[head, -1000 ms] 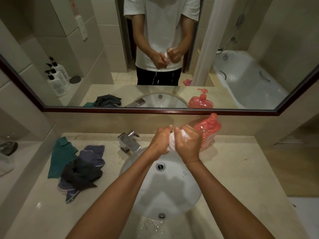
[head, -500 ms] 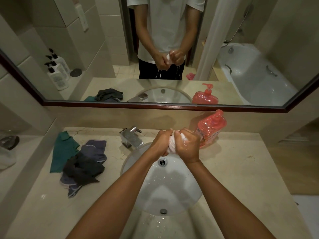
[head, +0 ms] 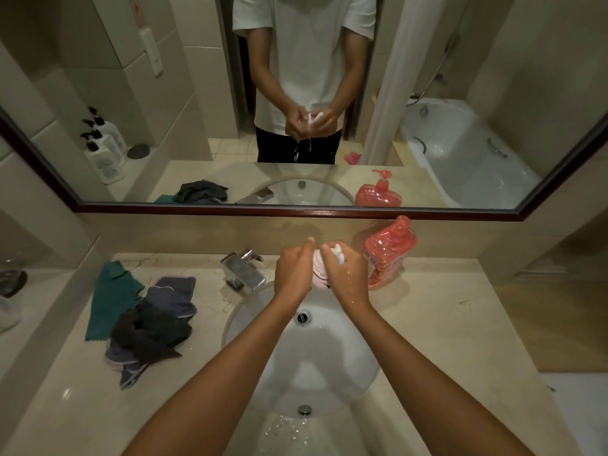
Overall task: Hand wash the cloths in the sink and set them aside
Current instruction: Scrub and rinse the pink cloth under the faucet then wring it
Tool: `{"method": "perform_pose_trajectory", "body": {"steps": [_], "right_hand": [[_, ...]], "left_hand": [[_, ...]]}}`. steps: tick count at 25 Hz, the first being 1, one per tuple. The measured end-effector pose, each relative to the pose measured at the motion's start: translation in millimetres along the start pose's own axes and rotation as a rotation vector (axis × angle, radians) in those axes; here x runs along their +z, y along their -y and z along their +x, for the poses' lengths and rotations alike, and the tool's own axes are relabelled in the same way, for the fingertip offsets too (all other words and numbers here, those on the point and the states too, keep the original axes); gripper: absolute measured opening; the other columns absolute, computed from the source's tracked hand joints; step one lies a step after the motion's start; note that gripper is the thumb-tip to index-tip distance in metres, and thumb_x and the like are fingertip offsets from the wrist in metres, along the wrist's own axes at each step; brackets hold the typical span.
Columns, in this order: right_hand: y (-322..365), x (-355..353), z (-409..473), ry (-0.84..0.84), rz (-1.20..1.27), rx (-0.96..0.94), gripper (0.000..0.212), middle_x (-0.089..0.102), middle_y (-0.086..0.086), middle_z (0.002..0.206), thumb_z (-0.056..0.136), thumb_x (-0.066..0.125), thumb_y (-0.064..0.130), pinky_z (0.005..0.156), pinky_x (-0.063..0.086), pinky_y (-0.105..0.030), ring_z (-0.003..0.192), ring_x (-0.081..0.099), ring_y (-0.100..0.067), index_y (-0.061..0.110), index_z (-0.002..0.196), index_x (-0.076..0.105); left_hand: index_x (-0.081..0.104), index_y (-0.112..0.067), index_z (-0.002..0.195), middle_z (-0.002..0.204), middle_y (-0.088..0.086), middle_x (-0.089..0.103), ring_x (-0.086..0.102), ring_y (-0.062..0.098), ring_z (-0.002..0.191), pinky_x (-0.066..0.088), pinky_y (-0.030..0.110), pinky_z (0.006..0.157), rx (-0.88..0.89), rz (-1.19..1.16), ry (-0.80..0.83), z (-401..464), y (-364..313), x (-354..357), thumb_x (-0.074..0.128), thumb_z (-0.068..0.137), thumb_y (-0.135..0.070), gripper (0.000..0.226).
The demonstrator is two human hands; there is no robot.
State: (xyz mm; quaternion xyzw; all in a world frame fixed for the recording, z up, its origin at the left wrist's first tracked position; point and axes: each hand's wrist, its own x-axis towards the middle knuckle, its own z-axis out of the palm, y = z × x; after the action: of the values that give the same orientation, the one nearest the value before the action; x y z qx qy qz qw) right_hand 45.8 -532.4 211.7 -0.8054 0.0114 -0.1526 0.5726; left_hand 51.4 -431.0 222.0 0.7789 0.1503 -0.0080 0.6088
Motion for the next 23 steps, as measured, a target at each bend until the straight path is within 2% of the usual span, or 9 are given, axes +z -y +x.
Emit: {"method": "perform_pose_trajectory", "body": {"steps": [1,3,6,10,14,19,23], "right_hand": [[3.3,3.3,-2.3,-0.068,0.005,0.012,0.029,0.051,0.020,0.053,0.087,0.055,0.030,0.052,0.033,-0.014,0.053,0.047,-0.001,0.029,0.059,0.048],[7.4,6.7,-5.0,-0.160,0.041,0.033,0.037,0.039,0.011,0.047,0.086,0.054,0.024,0.049,0.026,-0.022,0.049,0.035,-0.006,0.017,0.053,0.039],[9.8,5.0,-3.8,-0.175,0.031,-0.008,0.035,0.039,0.004,0.048,0.084,0.051,0.018,0.049,0.028,-0.027,0.049,0.034,-0.009,0.008,0.052,0.041],[7.9,4.2,-2.5,-0.177,-0.029,-0.037,0.034,0.043,-0.007,0.047,0.082,0.048,0.016,0.050,0.029,-0.033,0.049,0.036,-0.014,0.002,0.051,0.043],[5.5,5.4,-0.7,-0.180,-0.056,-0.056,0.031,0.034,0.008,0.044,0.078,0.048,0.014,0.047,0.023,-0.020,0.044,0.036,-0.010,0.014,0.049,0.037],[8.0,-0.6,3.8,-0.177,-0.088,-0.090,0.036,0.033,0.010,0.043,0.080,0.049,0.014,0.047,0.021,-0.022,0.041,0.029,-0.008,0.022,0.048,0.034],[10.1,-7.3,11.5,-0.117,-0.006,0.002,0.034,0.030,0.010,0.040,0.073,0.047,0.016,0.046,0.020,-0.023,0.041,0.029,-0.008,0.025,0.044,0.031]], "left_hand": [[0.054,-0.012,0.061,0.068,0.007,0.063,0.058,0.027,0.068,0.049,0.042,0.070,-0.027,0.027,-0.045,-1.7,-1.3,2.4,0.041,0.099,-0.047,0.053],[0.050,-0.015,0.060,0.073,0.013,0.064,0.053,0.028,0.068,0.045,0.040,0.071,-0.063,0.030,-0.097,-2.9,-3.6,5.2,0.040,0.101,-0.040,0.049],[0.044,-0.014,0.055,0.058,0.005,0.052,0.047,0.026,0.063,0.038,0.037,0.063,-0.034,-0.003,-0.086,-3.8,-8.2,2.0,0.043,0.097,-0.025,0.043],[0.040,-0.014,0.053,0.055,0.003,0.046,0.042,0.028,0.059,0.035,0.036,0.061,0.069,0.077,-0.074,-7.4,-6.0,0.3,0.038,0.087,-0.028,0.036],[0.036,-0.015,0.050,0.049,-0.002,0.040,0.038,0.023,0.053,0.031,0.035,0.057,0.176,0.138,-0.096,-10.7,-4.3,-0.5,0.035,0.086,-0.031,0.040],[0.032,-0.019,0.049,0.045,-0.007,0.035,0.034,0.017,0.048,0.029,0.035,0.054,0.233,0.117,-0.095,-12.5,-3.2,-1.9,0.039,0.100,-0.026,0.052],[0.031,-0.018,0.051,0.048,-0.004,0.037,0.037,0.018,0.048,0.028,0.036,0.052,0.265,0.229,-0.095,-16.2,-3.8,-1.9,0.036,0.107,-0.031,0.058]]}}
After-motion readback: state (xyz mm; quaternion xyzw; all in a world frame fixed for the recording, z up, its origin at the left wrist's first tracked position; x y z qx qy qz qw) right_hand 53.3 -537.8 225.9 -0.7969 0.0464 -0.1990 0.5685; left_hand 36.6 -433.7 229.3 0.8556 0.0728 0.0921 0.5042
